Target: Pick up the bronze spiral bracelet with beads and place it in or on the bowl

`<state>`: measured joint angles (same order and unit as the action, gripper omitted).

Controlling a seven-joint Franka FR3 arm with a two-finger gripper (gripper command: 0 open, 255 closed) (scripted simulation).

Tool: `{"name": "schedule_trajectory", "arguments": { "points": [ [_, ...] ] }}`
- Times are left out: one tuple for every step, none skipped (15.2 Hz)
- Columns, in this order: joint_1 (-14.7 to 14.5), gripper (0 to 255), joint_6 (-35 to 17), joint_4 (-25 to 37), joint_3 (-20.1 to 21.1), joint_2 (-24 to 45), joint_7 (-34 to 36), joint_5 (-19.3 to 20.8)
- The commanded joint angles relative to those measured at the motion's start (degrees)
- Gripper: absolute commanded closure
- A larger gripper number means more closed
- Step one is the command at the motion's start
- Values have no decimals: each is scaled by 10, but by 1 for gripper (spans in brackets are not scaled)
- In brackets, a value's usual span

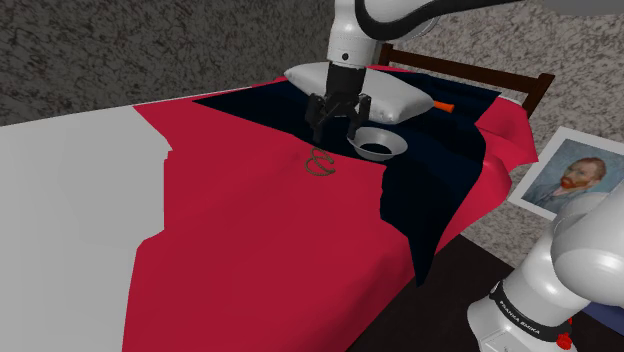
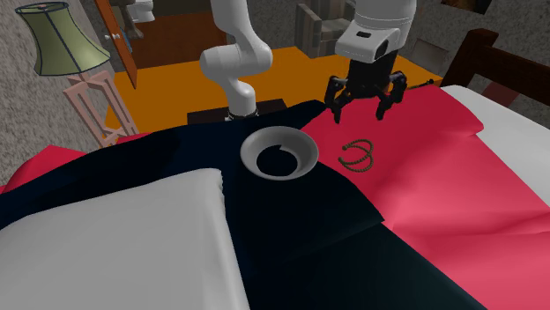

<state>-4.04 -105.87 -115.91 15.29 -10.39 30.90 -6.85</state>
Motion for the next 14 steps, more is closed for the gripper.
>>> {"name": "schedule_trajectory", "arguments": {
  "points": [
    [-3, 0, -4, 42, 14, 53, 28, 15],
    [-7, 0, -3, 63, 19, 77, 42, 23],
    [-8, 0, -3, 65, 19, 81, 44, 24],
    [-8, 0, -11, 59, 19, 82, 44, 24],
    [-8, 0, -18, 52, 20, 82, 44, 24],
    [-9, 0, -26, 45, 20, 83, 44, 25],
    [-9, 0, -33, 39, 20, 85, 45, 25],
    [-9, 0, -41, 32, 21, 86, 45, 25],
    [-10, 0, -48, 26, 21, 87, 45, 25],
    [-10, 0, -60, 17, 22, 90, 45, 25],
    [-10, 0, -60, 17, 22, 90, 45, 25],
    [-10, 0, -60, 17, 22, 90, 45, 25],
    [-10, 0, -60, 17, 22, 90, 45, 25],
    [-10, 0, -60, 17, 22, 90, 45, 25]
  ]
}}
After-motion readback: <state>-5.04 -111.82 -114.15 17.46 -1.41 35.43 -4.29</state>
